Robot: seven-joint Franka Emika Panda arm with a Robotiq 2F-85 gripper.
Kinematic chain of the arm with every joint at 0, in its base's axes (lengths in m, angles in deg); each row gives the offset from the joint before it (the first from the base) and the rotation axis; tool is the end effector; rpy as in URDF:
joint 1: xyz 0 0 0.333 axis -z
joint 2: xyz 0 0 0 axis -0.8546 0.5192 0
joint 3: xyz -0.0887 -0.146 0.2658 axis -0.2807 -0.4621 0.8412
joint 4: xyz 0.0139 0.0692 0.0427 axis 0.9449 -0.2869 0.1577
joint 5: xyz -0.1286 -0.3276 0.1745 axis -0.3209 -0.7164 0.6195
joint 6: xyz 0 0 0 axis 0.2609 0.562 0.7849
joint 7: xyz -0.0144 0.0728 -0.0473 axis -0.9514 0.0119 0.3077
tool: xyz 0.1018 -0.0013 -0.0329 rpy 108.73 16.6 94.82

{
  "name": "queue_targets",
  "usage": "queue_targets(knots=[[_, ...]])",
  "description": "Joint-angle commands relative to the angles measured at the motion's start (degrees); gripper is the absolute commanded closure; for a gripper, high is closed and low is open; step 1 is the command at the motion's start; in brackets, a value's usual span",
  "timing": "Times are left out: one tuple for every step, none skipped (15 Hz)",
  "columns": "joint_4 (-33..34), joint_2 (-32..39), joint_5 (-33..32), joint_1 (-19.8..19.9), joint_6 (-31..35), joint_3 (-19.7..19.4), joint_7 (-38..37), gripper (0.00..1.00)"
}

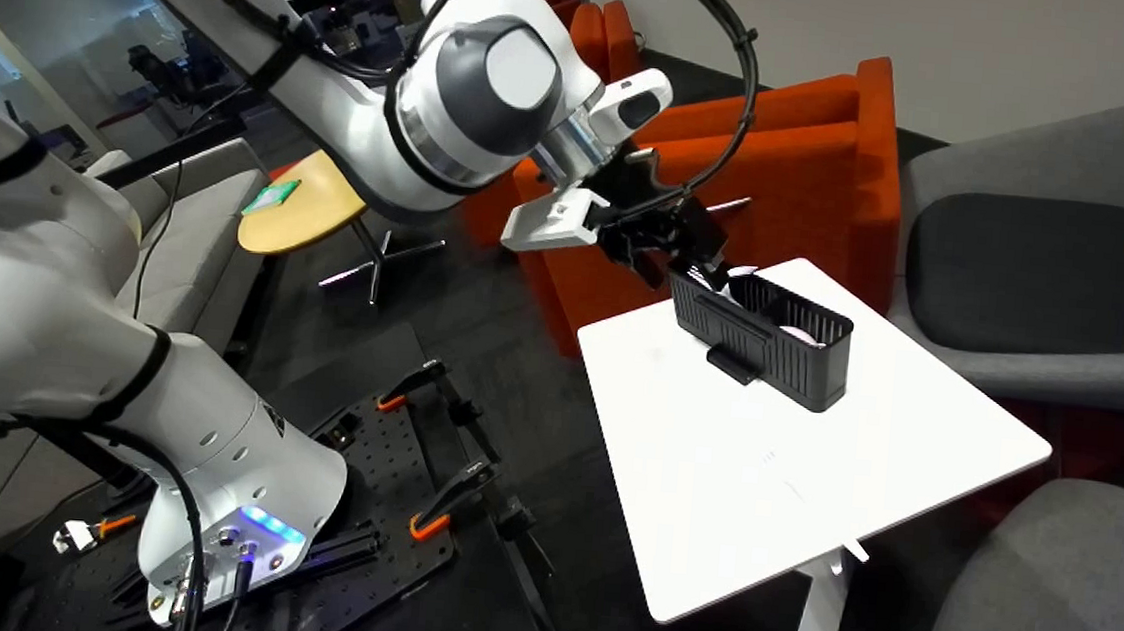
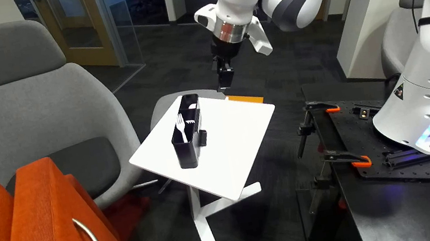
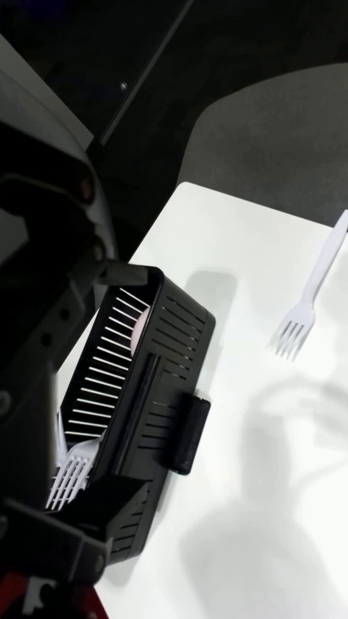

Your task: Remove a fork from the rack and put it on the table

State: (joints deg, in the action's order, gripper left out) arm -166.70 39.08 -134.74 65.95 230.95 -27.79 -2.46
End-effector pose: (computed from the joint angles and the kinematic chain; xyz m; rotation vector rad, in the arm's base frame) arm 0.4447 -0.0864 0.2397 2.7710 0.4312 0.3589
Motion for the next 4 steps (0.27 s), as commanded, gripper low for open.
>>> queue_targets(knots=[[-5.2,-3.9,16.4,2.8,1.1,3.9,15.4,0.0],[-5.6,-4.3,21.8,3.1,0.2,5.2,19.8,0.0],[-5.8,-4.8,27.2,3.4,-0.5,6.8,24.1,0.0],[-5.7,-5.4,32.6,3.6,-1.5,8.2,28.2,0.0]])
